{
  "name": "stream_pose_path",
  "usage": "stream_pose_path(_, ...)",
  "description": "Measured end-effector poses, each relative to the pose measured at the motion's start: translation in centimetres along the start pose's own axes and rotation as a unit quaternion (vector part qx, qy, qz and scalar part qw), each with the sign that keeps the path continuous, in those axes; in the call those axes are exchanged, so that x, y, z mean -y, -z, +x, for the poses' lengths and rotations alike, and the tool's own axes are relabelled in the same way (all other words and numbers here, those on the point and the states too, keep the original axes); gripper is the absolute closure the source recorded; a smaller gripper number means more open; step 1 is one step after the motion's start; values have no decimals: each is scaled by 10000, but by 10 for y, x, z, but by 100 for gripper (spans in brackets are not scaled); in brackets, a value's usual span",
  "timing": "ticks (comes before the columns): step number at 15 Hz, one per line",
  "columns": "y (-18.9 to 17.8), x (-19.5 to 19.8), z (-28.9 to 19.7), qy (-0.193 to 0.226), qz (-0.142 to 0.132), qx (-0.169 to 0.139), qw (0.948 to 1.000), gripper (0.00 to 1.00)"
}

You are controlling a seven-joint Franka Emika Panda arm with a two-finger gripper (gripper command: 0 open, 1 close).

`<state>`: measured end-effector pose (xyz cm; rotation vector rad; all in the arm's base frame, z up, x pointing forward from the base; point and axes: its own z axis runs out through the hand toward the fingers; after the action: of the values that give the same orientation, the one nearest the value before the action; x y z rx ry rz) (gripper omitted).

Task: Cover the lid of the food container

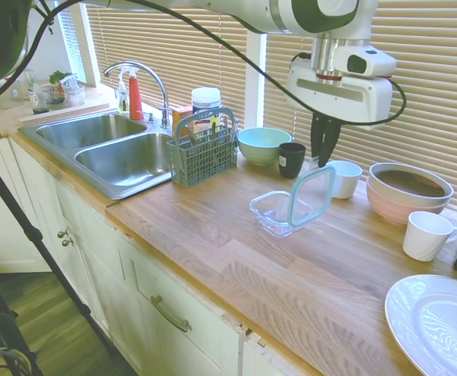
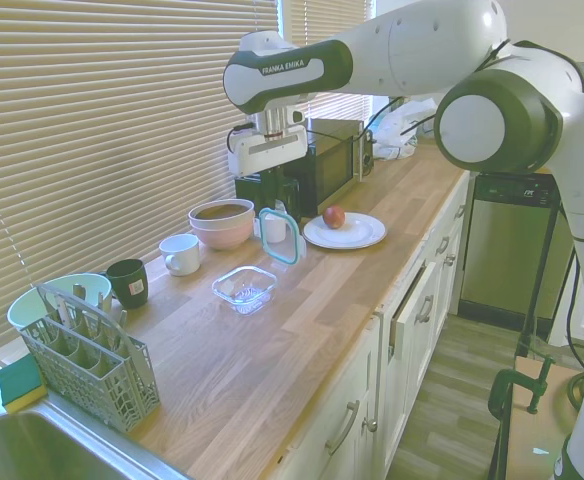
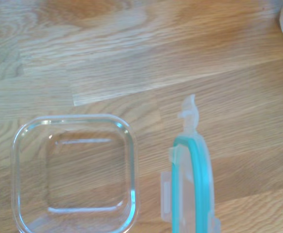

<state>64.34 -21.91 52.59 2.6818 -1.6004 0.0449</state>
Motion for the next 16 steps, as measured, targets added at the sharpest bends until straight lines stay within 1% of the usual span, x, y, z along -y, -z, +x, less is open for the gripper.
stream_pose_path(6,-15,11,-5,81,-62,84,9999,100)
stream_pose_path(9,-9,16,-8,129,-30,59,9999,100)
stream_pose_path(12,-3,32,-18,252,-59,40,9997,100)
stream_pose_path(16,-9,53,-28,339,-183,26,9993,100)
